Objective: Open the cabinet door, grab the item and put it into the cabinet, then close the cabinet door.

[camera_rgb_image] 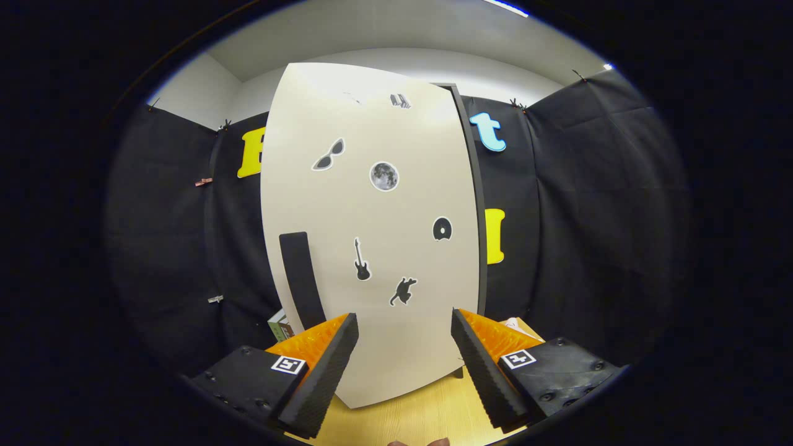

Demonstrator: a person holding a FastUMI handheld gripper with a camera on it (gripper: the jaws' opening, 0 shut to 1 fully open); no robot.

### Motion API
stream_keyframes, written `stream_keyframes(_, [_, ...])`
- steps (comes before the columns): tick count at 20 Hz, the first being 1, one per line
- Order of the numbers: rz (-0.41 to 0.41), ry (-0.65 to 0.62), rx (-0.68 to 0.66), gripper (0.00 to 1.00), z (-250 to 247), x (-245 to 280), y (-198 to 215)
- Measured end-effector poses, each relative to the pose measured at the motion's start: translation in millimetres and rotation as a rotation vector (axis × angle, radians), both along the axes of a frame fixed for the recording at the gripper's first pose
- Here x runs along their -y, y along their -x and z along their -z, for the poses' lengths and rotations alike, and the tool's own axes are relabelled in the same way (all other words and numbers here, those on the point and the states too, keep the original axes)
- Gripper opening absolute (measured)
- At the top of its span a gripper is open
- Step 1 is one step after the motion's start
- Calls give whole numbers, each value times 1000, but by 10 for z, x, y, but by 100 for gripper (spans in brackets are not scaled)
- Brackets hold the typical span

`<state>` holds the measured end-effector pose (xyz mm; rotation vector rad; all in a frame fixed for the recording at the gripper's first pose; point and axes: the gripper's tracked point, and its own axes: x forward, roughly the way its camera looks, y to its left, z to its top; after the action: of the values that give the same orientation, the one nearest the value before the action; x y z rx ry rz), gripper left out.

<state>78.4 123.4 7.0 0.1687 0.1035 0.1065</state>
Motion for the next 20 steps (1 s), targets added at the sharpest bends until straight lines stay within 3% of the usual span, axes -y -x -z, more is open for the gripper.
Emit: stream_keyframes(20, [70, 106, 44, 98, -43, 230, 53])
